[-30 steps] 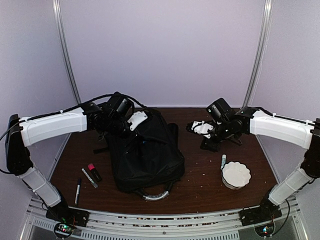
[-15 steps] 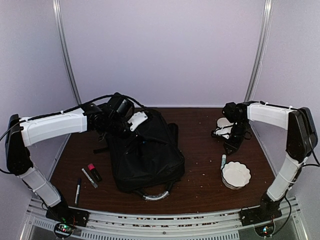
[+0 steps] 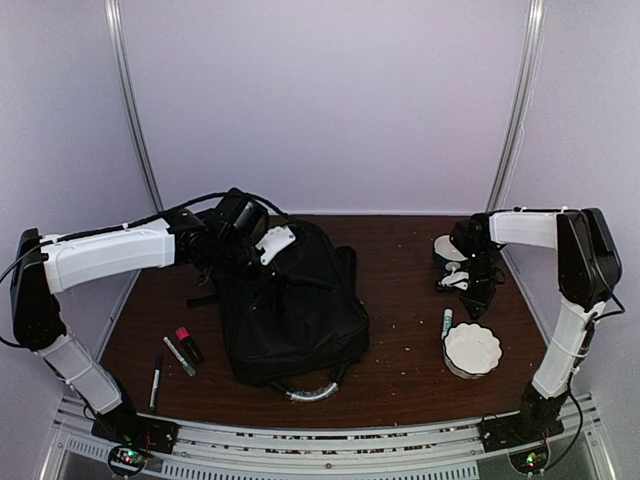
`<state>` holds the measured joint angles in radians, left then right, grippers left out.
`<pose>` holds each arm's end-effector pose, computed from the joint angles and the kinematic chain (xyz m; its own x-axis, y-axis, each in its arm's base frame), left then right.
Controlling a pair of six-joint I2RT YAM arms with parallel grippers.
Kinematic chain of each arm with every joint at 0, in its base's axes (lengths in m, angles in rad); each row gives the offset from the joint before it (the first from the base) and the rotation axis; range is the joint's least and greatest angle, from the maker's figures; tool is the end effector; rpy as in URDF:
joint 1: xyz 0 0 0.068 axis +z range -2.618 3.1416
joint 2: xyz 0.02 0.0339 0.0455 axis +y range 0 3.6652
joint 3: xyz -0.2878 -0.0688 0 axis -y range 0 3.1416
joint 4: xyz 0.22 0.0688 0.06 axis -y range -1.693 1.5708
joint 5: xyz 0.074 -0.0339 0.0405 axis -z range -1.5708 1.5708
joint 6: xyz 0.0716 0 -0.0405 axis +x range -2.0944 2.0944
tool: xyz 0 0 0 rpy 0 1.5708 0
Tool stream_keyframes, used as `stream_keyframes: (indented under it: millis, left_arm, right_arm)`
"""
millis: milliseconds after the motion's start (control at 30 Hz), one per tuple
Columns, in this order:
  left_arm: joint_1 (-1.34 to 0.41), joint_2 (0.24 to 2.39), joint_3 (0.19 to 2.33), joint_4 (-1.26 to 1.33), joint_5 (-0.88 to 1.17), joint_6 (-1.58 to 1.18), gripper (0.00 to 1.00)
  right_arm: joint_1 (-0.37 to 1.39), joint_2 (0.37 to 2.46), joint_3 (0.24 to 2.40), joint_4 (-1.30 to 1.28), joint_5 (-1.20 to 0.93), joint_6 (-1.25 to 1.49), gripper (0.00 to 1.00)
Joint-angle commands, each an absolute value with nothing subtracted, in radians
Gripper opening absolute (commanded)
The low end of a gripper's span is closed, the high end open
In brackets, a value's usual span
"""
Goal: Pack the student bag
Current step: Pick up the glue stick from the corner of the board.
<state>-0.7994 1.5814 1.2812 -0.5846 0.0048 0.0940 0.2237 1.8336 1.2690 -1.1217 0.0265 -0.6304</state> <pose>0.2390 -0.2463 0.2809 -0.4696 0.6175 -0.6310 0.7665 0.6398 0.0558 0.2890 0.0638 0.1798 -0.6499 -0.7522 0.1086 -0.7525 0.6569 0.0467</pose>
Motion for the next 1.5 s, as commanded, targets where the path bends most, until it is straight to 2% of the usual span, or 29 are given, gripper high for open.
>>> stream_keyframes:
  millis: [0, 200, 567, 1300, 1367, 1467]
  left_arm:
    - [-0.8, 1.547, 1.279, -0.503, 0.022, 0.085, 0.0]
    - [-0.801, 1.525, 1.257, -0.498, 0.022, 0.074, 0.0]
    - [-0.8, 1.537, 1.261, -0.496, 0.028, 0.072, 0.0]
    - [-0.8, 1.537, 1.266, -0.497, 0.038, 0.073, 0.0]
    - [-0.799, 1.537, 1.266, -0.497, 0.037, 0.076, 0.0]
    - [-0.8, 1.537, 1.263, -0.496, 0.034, 0.081, 0.0]
  right_arm:
    - [0.217, 1.893, 1.278, -1.153, 0.014, -0.672, 0.15]
    - [0.218, 1.954, 1.3, -1.132, -0.019, -0.674, 0.15]
    - [0.273, 2.042, 1.464, -1.211, -0.168, -0.652, 0.15]
    - [0.407, 2.058, 1.536, -1.203, -0.178, -0.55, 0.21]
    - [0.407, 2.041, 1.539, -1.193, -0.177, -0.499, 0.24]
    - [0.407, 2.0, 1.541, -1.173, -0.241, -0.407, 0.39]
